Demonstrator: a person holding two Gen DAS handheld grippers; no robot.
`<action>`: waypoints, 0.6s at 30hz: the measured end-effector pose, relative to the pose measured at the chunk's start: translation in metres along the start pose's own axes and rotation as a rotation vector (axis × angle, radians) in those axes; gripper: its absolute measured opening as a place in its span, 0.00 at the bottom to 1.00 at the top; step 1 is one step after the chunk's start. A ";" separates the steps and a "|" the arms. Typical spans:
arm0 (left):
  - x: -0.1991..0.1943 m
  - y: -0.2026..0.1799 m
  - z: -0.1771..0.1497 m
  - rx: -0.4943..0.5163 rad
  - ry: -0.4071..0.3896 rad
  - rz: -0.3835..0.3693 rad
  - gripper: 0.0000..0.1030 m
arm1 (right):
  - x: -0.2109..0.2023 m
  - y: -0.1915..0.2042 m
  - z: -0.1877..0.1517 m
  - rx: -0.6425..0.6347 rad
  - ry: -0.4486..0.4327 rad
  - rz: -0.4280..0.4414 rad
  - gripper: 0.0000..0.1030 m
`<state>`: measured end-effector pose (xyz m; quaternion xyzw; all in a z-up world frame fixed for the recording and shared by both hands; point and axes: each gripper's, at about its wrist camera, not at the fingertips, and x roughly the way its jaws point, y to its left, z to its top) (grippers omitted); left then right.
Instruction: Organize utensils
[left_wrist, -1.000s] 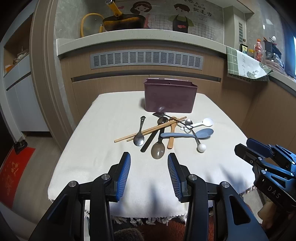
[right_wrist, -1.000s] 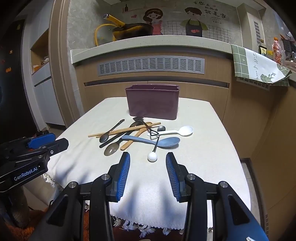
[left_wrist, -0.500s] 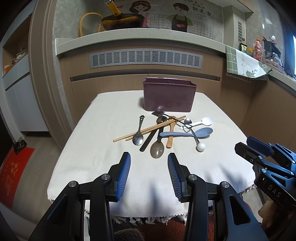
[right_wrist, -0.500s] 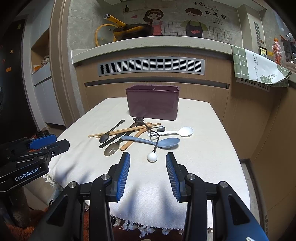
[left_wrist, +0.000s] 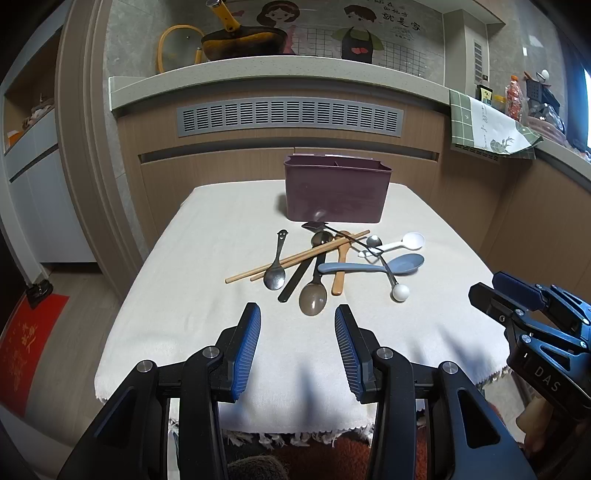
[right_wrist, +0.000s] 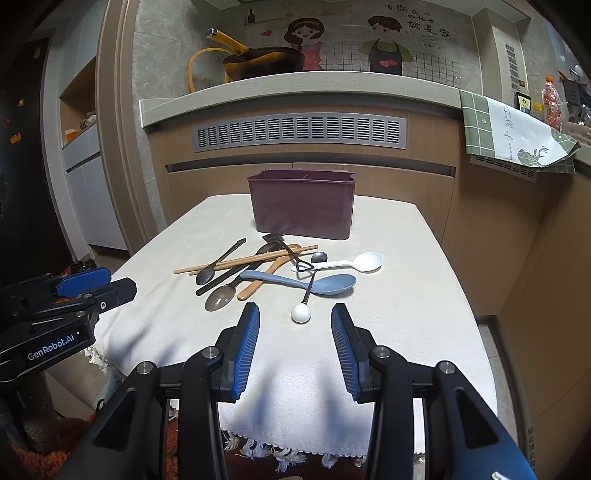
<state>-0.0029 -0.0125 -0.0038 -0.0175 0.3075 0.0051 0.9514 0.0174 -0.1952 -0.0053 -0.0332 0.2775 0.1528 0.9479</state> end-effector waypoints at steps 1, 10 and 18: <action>0.000 0.000 0.000 0.000 0.000 0.000 0.42 | 0.000 0.000 0.000 0.000 0.000 -0.001 0.38; 0.000 -0.001 0.000 0.002 0.000 0.000 0.42 | -0.001 -0.002 0.001 0.002 0.001 -0.004 0.38; -0.001 -0.002 -0.002 0.000 0.004 -0.004 0.42 | 0.000 -0.003 0.000 0.005 0.006 -0.008 0.38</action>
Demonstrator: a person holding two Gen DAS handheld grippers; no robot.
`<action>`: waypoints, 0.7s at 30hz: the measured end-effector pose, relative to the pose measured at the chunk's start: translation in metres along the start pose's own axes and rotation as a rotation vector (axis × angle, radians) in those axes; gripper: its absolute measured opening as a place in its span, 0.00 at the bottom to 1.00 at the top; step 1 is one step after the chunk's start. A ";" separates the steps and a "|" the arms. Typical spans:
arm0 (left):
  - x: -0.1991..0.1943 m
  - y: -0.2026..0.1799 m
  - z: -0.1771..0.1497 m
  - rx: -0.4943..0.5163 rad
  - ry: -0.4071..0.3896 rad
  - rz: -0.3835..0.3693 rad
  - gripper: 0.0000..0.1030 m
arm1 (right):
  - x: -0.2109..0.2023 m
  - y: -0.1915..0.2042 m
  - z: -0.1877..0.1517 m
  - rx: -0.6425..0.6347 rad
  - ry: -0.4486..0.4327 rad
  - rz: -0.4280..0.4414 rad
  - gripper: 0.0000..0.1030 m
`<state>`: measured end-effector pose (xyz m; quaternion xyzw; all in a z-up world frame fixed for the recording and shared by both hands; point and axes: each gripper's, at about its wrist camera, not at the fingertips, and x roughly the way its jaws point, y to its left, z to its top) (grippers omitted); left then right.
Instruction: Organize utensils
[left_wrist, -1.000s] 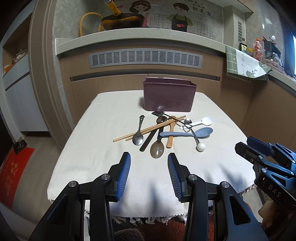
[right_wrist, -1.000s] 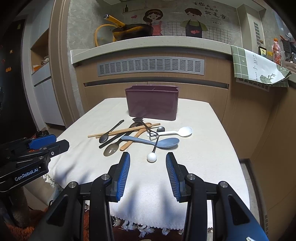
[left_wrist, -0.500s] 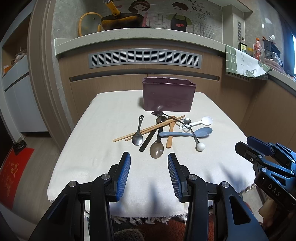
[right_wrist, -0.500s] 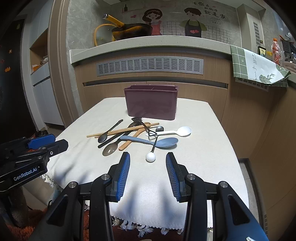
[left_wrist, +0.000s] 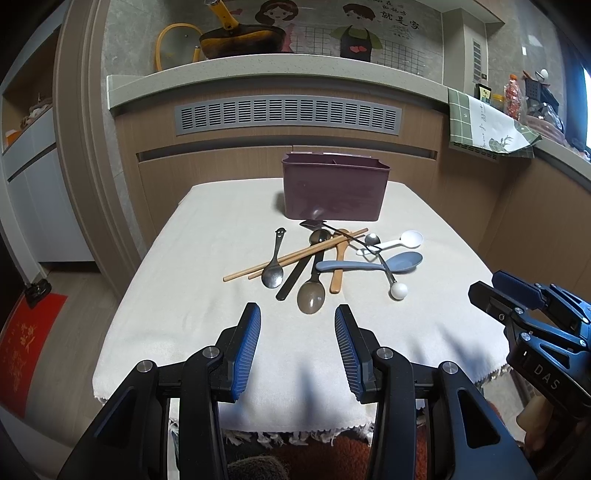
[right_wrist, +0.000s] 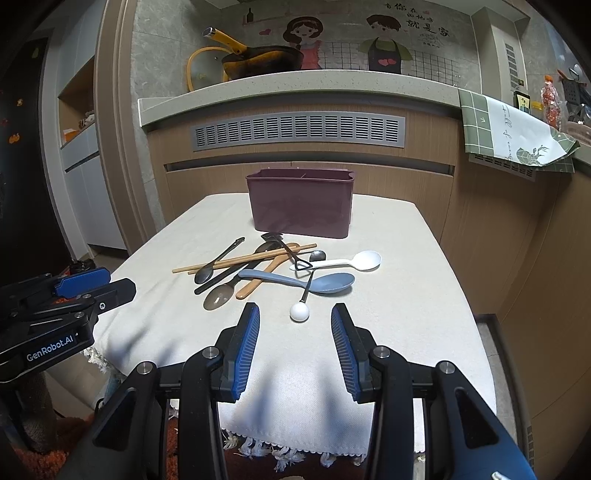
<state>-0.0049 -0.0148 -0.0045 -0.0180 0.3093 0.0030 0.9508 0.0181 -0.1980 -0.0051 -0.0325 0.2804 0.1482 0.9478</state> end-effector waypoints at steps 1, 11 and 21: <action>0.000 0.000 0.000 0.000 0.000 0.000 0.42 | 0.000 0.001 0.000 0.001 0.001 -0.002 0.38; -0.001 0.000 -0.001 0.000 0.003 -0.003 0.42 | 0.001 0.000 -0.001 0.005 0.008 -0.002 0.38; 0.002 0.002 0.001 -0.002 0.019 -0.026 0.42 | 0.005 0.000 -0.001 0.007 0.022 -0.004 0.38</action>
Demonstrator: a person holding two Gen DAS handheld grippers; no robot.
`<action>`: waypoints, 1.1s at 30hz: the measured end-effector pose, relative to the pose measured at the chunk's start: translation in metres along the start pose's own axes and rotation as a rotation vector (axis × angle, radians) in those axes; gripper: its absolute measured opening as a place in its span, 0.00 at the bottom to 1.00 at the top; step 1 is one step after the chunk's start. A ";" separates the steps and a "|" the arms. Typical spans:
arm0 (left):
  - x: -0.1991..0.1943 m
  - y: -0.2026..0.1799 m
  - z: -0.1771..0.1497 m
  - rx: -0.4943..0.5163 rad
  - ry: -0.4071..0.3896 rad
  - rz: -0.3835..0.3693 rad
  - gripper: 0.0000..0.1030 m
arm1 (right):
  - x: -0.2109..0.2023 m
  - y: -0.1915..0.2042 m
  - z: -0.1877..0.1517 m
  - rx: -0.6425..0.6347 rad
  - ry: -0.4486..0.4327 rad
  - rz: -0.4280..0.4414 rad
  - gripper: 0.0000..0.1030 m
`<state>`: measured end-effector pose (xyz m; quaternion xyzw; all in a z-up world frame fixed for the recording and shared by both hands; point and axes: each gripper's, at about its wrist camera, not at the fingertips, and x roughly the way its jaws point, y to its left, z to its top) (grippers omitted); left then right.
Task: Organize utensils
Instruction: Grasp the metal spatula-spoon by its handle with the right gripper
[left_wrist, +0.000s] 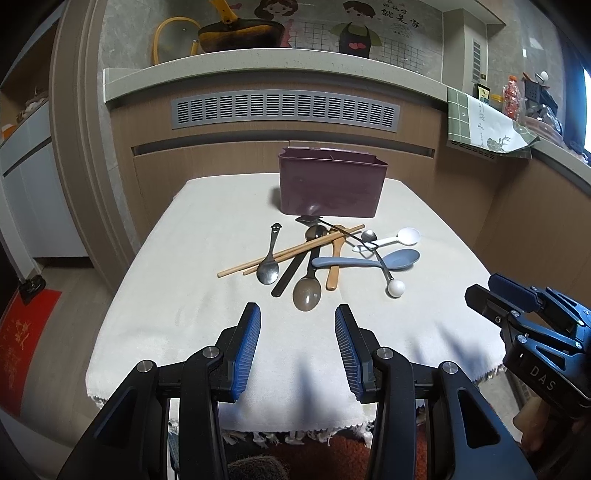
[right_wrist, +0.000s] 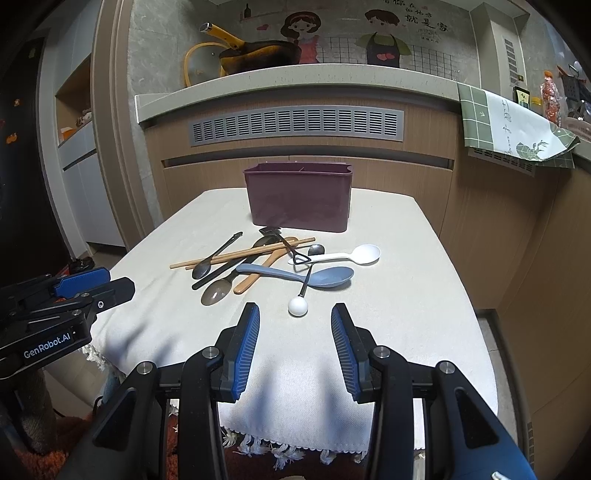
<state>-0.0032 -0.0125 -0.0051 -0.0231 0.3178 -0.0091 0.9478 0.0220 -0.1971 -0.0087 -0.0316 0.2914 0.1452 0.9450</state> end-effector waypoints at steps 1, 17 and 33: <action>0.001 0.000 0.001 0.003 0.001 -0.002 0.42 | 0.000 0.000 0.000 0.000 0.001 0.000 0.38; 0.070 0.030 0.021 -0.013 0.057 -0.070 0.42 | 0.049 -0.025 0.018 -0.112 0.065 0.020 0.37; 0.141 0.082 0.085 -0.127 0.046 -0.012 0.42 | 0.195 0.000 0.099 -0.259 0.254 0.260 0.36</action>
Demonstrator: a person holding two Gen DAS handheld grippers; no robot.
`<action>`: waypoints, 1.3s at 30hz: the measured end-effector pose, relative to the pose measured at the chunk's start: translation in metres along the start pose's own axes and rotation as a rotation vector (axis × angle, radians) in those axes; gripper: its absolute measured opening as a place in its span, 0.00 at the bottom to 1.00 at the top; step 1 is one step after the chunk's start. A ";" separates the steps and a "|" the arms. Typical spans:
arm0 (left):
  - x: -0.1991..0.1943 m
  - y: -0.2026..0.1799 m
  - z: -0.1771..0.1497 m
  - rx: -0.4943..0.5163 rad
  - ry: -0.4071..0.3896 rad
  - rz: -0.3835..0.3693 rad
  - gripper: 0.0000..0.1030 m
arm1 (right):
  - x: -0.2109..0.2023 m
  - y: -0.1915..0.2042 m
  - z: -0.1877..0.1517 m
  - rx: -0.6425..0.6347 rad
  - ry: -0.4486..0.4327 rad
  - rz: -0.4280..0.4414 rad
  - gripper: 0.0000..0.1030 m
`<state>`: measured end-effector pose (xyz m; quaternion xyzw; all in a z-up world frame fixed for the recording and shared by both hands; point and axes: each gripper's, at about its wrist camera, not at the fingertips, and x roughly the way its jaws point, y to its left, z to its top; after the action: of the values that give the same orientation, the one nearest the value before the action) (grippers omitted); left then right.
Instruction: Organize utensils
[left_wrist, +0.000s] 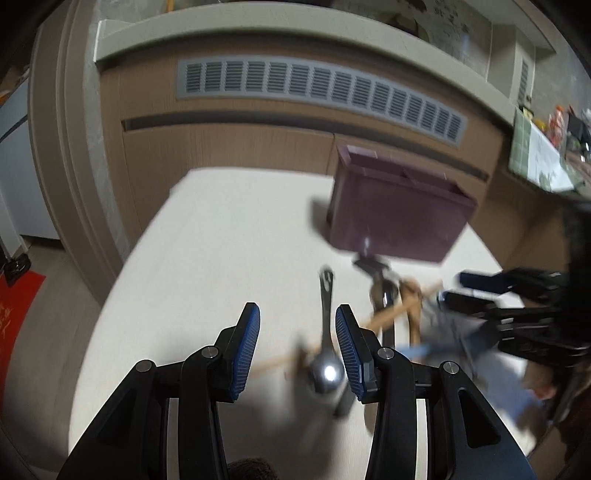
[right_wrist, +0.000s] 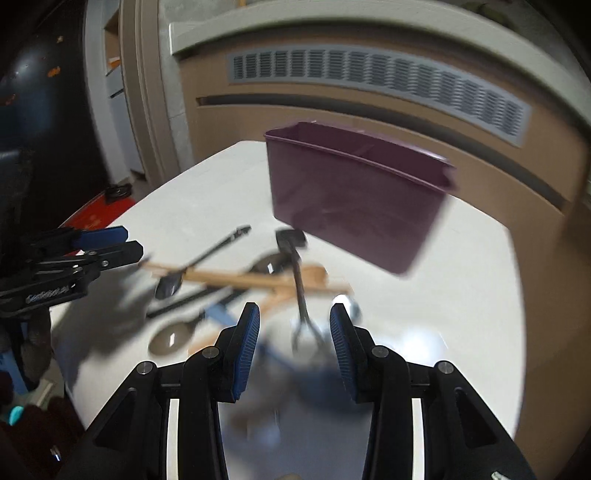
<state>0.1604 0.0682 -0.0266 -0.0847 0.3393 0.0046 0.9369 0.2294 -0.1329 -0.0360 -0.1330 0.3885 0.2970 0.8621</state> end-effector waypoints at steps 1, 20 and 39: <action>0.000 0.004 0.004 -0.007 -0.013 0.002 0.42 | 0.011 -0.001 0.008 0.005 0.012 0.014 0.36; 0.020 0.011 -0.032 -0.015 0.106 -0.085 0.43 | 0.085 0.003 0.047 0.016 0.107 -0.020 0.28; 0.034 -0.068 -0.015 0.189 0.174 -0.289 0.43 | -0.091 -0.058 -0.063 0.249 -0.177 -0.173 0.28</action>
<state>0.1814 -0.0034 -0.0486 -0.0442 0.4020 -0.1694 0.8988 0.1810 -0.2446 -0.0098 -0.0316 0.3318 0.1819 0.9251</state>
